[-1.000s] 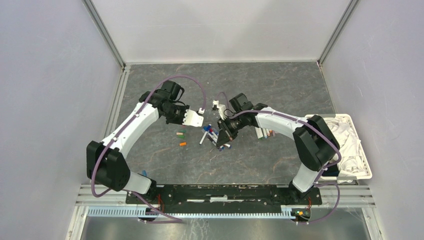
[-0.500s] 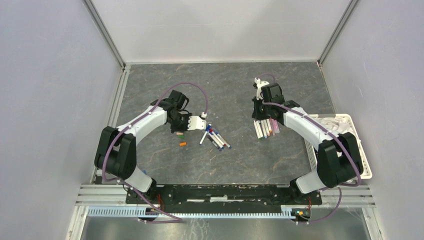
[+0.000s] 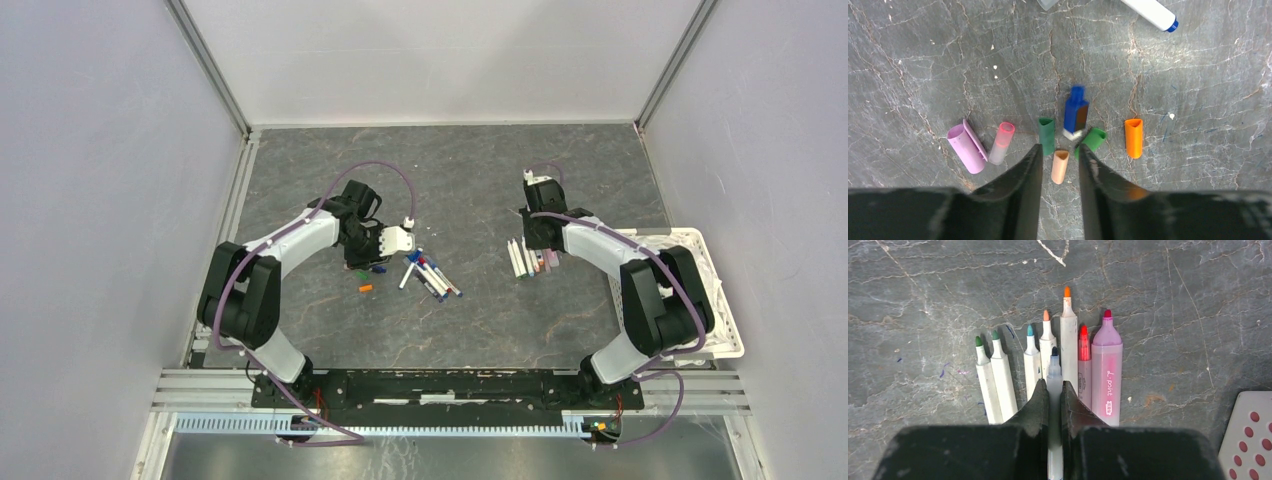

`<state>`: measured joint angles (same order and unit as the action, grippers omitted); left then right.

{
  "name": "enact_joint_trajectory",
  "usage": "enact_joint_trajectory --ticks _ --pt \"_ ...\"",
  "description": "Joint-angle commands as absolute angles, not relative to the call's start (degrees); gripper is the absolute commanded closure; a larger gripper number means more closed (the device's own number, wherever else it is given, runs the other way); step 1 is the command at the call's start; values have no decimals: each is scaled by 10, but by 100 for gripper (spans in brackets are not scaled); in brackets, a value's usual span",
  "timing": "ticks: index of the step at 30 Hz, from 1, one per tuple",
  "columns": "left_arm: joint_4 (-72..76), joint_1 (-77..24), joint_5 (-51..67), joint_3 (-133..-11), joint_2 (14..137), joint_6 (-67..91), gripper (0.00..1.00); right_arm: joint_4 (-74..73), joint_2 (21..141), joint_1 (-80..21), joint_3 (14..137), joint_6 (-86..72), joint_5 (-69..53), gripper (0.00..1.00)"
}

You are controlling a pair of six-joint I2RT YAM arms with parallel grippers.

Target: Open the pen caps

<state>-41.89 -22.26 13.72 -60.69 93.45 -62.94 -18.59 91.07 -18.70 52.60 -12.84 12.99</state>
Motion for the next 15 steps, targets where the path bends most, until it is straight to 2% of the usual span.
enact_joint_trajectory --ticks 1,8,15 --pt "-455 -224 181 -666 922 -571 31 -157 919 -188 525 -137 162 95" --pt "-504 -223 219 -748 884 -516 25 -161 921 -188 528 -128 162 75" --pt "-555 -224 228 -807 859 -490 24 -169 909 -188 530 -129 161 73"
